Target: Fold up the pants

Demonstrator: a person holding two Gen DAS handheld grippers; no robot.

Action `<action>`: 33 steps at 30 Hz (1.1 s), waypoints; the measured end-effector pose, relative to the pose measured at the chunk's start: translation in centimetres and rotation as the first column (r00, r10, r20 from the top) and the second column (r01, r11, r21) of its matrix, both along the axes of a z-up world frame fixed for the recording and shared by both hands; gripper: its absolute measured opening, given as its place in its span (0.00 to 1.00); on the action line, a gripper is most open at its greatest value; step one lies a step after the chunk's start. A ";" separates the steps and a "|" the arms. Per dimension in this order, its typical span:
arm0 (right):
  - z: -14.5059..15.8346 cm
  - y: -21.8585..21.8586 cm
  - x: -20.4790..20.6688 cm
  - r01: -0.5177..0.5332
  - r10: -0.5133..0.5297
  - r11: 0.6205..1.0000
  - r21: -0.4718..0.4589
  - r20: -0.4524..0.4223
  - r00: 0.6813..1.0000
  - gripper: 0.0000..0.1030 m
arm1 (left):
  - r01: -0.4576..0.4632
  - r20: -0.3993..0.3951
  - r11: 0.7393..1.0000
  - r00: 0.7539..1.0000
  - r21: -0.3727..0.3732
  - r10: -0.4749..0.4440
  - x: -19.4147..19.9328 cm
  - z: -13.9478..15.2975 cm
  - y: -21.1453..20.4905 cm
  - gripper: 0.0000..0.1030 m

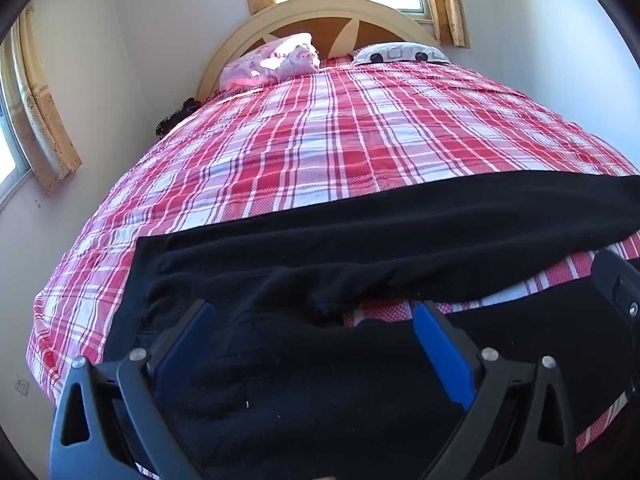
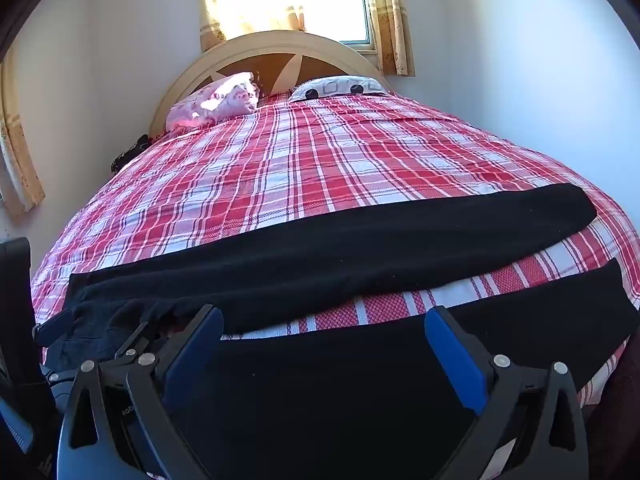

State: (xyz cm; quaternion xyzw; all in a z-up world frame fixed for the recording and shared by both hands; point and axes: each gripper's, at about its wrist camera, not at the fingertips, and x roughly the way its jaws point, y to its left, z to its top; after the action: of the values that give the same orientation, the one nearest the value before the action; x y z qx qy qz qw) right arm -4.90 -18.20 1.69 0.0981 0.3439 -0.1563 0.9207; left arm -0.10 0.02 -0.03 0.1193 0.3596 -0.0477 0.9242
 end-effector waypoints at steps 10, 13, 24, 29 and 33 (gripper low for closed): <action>-0.2 -0.1 0.1 -0.002 0.002 1.000 0.007 -0.001 1.000 0.99 | -0.004 -0.051 1.000 0.999 -0.016 0.003 0.1 -0.6 0.2 0.99; 0.0 -0.2 -0.1 -0.001 0.001 1.000 0.006 -0.003 1.000 0.99 | -0.006 -0.056 1.000 0.998 -0.018 0.005 0.3 -0.5 0.4 0.99; -0.2 0.1 -0.2 0.005 -0.005 1.000 0.018 -0.003 1.000 0.99 | -0.005 -0.058 1.000 0.998 -0.022 0.003 0.2 -0.4 0.5 0.99; -0.2 0.1 -0.2 0.005 -0.005 1.000 0.020 -0.005 1.000 0.99 | -0.005 -0.062 1.000 0.998 -0.022 0.003 0.1 -0.5 0.6 0.99; -0.2 0.1 -0.2 0.005 -0.005 1.000 0.022 -0.005 1.000 0.99 | -0.004 -0.063 1.000 0.998 -0.021 0.002 0.0 -0.5 0.5 0.99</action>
State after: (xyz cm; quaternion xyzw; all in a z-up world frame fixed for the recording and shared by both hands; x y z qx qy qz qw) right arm -5.10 -18.08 1.46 0.1089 0.3475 -0.1550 0.9183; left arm -0.09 0.53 -0.54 0.1073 0.3881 -0.0539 0.9138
